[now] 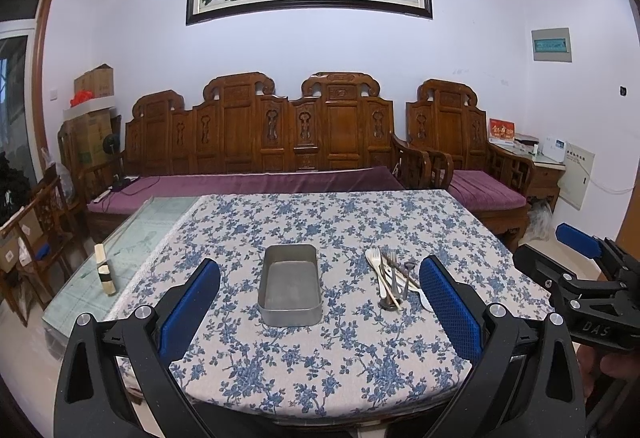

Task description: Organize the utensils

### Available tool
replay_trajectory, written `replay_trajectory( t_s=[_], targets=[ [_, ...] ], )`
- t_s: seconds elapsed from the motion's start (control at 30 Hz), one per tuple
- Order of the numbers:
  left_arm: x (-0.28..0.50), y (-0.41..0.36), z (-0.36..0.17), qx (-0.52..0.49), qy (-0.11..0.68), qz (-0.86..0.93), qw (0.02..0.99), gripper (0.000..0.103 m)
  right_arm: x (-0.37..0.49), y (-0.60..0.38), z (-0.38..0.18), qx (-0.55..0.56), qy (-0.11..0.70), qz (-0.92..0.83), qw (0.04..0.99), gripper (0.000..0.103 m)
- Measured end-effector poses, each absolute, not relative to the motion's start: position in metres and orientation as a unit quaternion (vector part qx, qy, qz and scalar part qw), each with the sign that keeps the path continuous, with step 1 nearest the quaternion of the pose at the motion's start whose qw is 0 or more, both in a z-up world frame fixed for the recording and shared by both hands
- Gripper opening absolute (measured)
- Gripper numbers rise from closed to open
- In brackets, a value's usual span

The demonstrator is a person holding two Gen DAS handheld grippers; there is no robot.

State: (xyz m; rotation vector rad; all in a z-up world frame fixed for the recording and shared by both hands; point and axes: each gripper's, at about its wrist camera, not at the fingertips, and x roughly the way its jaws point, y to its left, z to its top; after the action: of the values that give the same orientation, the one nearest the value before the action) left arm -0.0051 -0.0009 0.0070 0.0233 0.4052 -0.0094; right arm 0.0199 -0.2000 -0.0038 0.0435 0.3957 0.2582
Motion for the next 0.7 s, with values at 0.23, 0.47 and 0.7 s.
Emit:
replay_trajectory(
  t_s=[0.23,0.47,0.7],
  targets=[
    [-0.0099,-0.0035,0.0086,0.013,0.197,-0.006,0.980,0.097,0.0194,-0.1998,-0.0044,0.021,0.196,0.128,0.972,0.101],
    [-0.0103,-0.0031,0.0091,0.013,0.197,-0.007,0.980,0.097,0.0185,-0.1997,-0.0048,0.022,0.196,0.128,0.972,0.101],
    [-0.0106,-0.0042,0.0093,0.014,0.197,-0.006,0.980,0.097,0.0186,-0.2001,-0.0044,0.021,0.195,0.128,0.972,0.101]
  ],
)
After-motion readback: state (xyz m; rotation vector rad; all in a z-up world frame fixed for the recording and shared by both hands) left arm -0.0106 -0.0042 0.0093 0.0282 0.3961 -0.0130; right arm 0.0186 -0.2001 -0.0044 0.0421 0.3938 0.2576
